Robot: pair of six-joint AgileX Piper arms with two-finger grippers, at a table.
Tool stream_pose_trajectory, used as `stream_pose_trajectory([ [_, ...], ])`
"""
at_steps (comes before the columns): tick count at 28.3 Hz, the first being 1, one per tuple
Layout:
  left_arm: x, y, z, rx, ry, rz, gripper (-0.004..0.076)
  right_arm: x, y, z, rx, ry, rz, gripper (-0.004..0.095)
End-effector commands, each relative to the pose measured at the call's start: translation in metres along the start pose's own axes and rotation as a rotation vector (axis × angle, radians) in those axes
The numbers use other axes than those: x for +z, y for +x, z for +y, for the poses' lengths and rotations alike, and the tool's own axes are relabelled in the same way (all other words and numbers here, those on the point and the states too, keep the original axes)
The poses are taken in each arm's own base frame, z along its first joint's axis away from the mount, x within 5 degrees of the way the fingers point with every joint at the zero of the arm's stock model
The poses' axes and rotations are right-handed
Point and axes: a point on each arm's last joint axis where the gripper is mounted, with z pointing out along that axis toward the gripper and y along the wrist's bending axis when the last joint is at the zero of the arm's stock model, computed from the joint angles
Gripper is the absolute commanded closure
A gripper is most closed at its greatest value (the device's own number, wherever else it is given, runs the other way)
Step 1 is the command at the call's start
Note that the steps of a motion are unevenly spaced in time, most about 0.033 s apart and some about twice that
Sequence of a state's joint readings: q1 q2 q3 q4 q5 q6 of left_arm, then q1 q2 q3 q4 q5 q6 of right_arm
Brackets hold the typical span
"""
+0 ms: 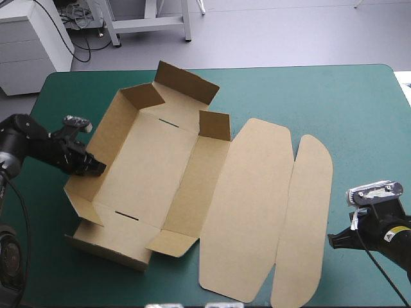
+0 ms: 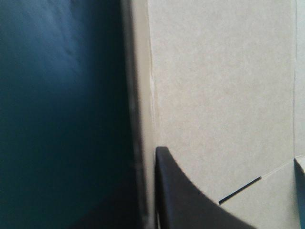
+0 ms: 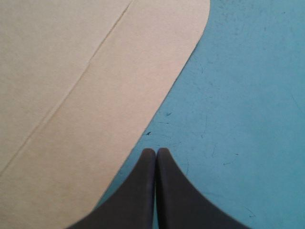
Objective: Fold the box
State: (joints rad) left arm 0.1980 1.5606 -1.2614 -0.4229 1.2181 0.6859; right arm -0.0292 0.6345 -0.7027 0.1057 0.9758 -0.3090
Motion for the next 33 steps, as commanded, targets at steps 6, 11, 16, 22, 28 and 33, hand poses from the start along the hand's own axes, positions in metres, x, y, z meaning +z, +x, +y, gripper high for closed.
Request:
stream_pose_trajectory([
  [6, -0.063, -0.084, -0.104, 0.549, -0.398, -0.181, 0.0734, -0.006, -0.009, -0.002, -0.001, 0.020, -0.070, 0.0928],
  [11, -0.048, -0.102, -0.153, 0.803, -0.521, -0.217, 0.0734, -0.006, -0.008, -0.002, -0.001, 0.014, -0.052, 0.0928],
  [16, -0.028, -0.112, -0.201, 1.015, -0.566, -0.301, 0.0734, -0.006, -0.007, -0.002, -0.001, 0.012, -0.046, 0.0928],
  [22, -0.017, -0.113, -0.255, 1.209, -0.577, -0.441, 0.0734, -0.006, -0.007, -0.001, 0.002, 0.010, -0.046, 0.0928],
  [28, -0.010, -0.103, -0.290, 1.307, -0.535, -0.492, 0.0734, -0.006, -0.007, -0.001, 0.003, 0.008, -0.047, 0.0927],
  [33, -0.001, -0.096, -0.306, 1.387, -0.564, -0.532, 0.0734, -0.006, -0.007, -0.001, 0.003, 0.008, -0.047, 0.0927],
])
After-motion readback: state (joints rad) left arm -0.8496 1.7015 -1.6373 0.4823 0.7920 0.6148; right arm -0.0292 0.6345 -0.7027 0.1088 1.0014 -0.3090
